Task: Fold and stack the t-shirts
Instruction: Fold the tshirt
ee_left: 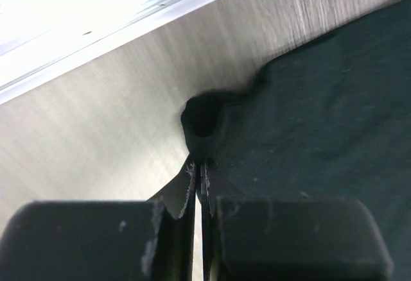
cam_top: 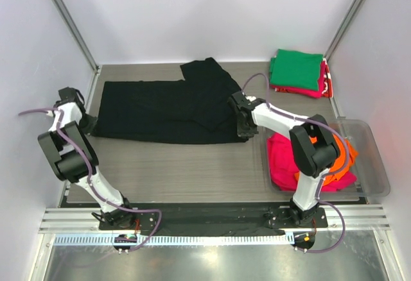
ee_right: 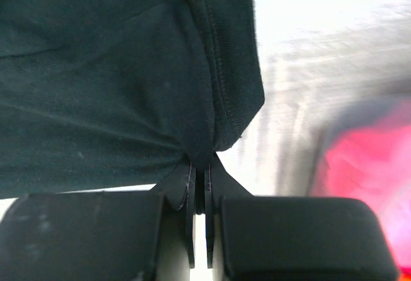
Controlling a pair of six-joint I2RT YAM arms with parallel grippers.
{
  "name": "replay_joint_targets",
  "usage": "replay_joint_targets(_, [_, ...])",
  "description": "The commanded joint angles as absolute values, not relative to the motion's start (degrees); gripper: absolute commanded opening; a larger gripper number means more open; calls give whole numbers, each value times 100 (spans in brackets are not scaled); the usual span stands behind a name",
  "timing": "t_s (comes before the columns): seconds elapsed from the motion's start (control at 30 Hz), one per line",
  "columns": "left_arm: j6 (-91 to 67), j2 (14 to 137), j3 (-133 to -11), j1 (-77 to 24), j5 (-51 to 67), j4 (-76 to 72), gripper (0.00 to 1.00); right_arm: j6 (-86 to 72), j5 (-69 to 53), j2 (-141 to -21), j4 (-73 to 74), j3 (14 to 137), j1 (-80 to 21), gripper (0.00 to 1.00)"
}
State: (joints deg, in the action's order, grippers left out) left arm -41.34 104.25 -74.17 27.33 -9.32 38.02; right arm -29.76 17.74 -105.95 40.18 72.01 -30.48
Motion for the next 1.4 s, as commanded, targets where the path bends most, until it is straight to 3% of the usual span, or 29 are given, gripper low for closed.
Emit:
replay_joint_targets(0.0, [-4025, 9670, -7446, 3128, -1117, 4105, 0, -2926, 2347, -9783, 4754, 7287, -2962, 1])
replay_joint_targets(0.4, [-4060, 8447, -5969, 3470, -844, 4333, 1, -3515, 1811, -8782, 4772, 6048, -3471, 1])
replay_joint_targets(0.47, [-4078, 8167, -5810, 3603, -643, 4368, 7, -3708, 1723, -8649, 4772, 5767, -3533, 1])
replay_joint_targets(0.5, [-4087, 8078, -5679, 3725, -555, 4394, 11, -3779, 1627, -8501, 4764, 5679, -3585, 4])
replay_joint_targets(0.53, [-4078, 7973, -5608, 3753, -441, 4395, 35, -3823, 1556, -8403, 4755, 5582, -3612, 28])
replay_joint_targets(0.63, [-4017, 7463, -5327, 3788, -36, 4316, 84, -3911, 1433, -8131, 4772, 5467, -3805, 78])
replay_joint_targets(0.73, [-3999, 7164, -5107, 3753, 438, 4307, 96, -3876, 1459, -8042, 4921, 5870, -3928, 85])
replay_joint_targets(0.93, [-3789, 6664, -4913, 3209, 300, 4518, 97, -3211, 1705, -8638, 5001, 7582, -3981, 85])
replay_joint_targets(1.1, [-3516, 6407, -5009, 2271, 44, 4640, 92, -2409, 1828, -10304, 4843, 9735, -3597, 87])
replay_joint_targets(1.37, [-3383, 6197, -5055, 1319, -140, 4835, 93, -2241, 696, -13287, 4282, 13837, -2462, 90])
